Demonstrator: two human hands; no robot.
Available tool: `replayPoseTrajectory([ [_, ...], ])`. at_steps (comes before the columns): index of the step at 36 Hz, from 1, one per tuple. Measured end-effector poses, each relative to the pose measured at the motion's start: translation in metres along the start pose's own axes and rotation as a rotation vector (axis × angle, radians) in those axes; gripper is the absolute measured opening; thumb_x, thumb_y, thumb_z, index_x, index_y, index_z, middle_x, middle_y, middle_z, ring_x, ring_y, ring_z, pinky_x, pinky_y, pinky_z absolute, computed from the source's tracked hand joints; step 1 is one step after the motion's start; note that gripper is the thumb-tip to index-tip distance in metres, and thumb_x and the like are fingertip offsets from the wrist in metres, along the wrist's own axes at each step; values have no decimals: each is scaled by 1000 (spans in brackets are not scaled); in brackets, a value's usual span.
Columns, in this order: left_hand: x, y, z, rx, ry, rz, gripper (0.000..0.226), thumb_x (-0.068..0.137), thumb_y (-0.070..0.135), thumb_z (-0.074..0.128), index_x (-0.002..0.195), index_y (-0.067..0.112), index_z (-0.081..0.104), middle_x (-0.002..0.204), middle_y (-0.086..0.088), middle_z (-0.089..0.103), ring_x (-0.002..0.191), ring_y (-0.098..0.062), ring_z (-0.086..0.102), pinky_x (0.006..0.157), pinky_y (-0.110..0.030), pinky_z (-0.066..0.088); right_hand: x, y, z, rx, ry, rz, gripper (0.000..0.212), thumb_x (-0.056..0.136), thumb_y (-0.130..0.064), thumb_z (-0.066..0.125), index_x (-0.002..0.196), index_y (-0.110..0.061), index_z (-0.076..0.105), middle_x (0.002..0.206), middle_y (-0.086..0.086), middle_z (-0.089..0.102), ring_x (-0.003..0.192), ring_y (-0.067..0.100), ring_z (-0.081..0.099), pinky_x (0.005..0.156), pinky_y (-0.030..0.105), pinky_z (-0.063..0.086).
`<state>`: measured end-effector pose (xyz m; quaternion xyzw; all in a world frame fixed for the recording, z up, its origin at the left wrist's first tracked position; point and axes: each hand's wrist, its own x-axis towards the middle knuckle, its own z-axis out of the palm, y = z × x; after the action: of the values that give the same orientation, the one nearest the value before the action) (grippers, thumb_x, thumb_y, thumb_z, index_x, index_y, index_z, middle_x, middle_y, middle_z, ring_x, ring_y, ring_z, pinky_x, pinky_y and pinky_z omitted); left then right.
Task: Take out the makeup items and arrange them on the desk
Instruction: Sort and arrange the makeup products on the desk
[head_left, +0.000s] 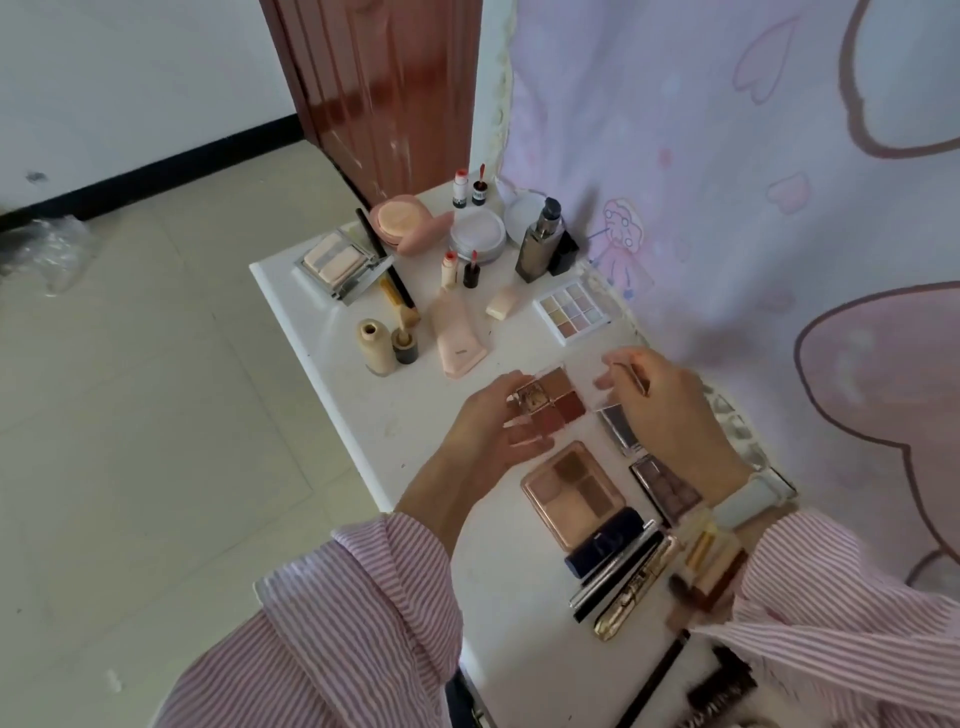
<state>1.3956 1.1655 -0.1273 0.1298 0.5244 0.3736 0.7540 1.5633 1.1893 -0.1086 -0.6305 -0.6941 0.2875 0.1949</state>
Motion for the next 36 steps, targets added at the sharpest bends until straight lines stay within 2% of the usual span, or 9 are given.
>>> replayPoseTrajectory([
  [3, 27, 3, 21, 105, 68, 42, 21, 97, 26, 44, 106, 11, 56, 94, -8, 66, 91, -25, 64, 86, -36, 51, 19, 13, -9, 31, 76, 74, 26, 97, -12, 42, 118, -7, 56, 96, 7, 68, 77, 14, 62, 63, 13, 45],
  [7, 51, 2, 43, 387, 141, 120, 43, 93, 34, 46, 130, 12, 46, 117, -5, 60, 103, -21, 58, 92, -37, 49, 39, 24, -13, -24, 60, 147, 38, 95, -2, 36, 131, -9, 45, 105, 12, 64, 90, 20, 58, 75, 23, 45],
  [13, 72, -1, 55, 690, 187, 155, 35, 81, 40, 39, 100, 16, 57, 97, -1, 62, 90, -20, 56, 85, -35, 46, 49, 30, -9, -192, 75, 54, 50, 89, 4, 41, 138, -9, 36, 125, 19, 51, 110, 29, 52, 85, 31, 44],
  [17, 80, -3, 57, 893, 222, 223, 21, 87, 28, 40, 72, 14, 46, 73, -2, 50, 85, -25, 49, 79, -38, 41, 51, 43, -3, -300, 111, 36, 44, 86, 8, 42, 127, -8, 42, 118, 19, 50, 101, 35, 54, 79, 39, 49],
  [21, 79, -4, 61, 1125, 275, 288, 26, 92, 30, 37, 94, 10, 54, 89, -5, 53, 94, -21, 38, 82, -39, 37, 48, 51, -1, -410, 145, 23, 42, 78, 16, 44, 118, 3, 47, 125, 22, 45, 99, 39, 54, 74, 36, 46],
  [26, 71, -7, 65, 1220, 314, 385, 22, 91, 25, 38, 93, 9, 53, 75, 0, 43, 95, -24, 40, 82, -37, 32, 42, 56, 2, -522, 161, 21, 43, 69, 18, 53, 109, 4, 53, 119, 20, 45, 90, 34, 54, 59, 30, 45],
  [29, 66, -8, 66, 1233, 305, 396, 24, 92, 24, 38, 101, 10, 55, 68, 5, 34, 94, -23, 40, 81, -37, 32, 36, 59, 7, -551, 185, -67, 47, 62, 18, 58, 107, 7, 56, 116, 26, 50, 107, 35, 44, 71, 39, 53],
  [33, 61, -9, 62, 1218, 316, 452, 31, 94, 25, 39, 117, 14, 56, 96, -4, 60, 107, -23, 46, 89, -36, 29, 27, 62, 10, -521, 130, -103, 43, 72, 6, 52, 115, 6, 55, 117, 26, 52, 115, 40, 46, 90, 47, 50],
  [36, 53, -10, 47, 1176, 393, 536, 36, 94, 24, 43, 128, 18, 54, 124, -1, 60, 120, -21, 44, 98, -37, 26, 17, 56, 13, -412, 105, -126, 32, 81, -3, 53, 112, 3, 59, 113, 20, 57, 105, 36, 55, 88, 45, 51],
])
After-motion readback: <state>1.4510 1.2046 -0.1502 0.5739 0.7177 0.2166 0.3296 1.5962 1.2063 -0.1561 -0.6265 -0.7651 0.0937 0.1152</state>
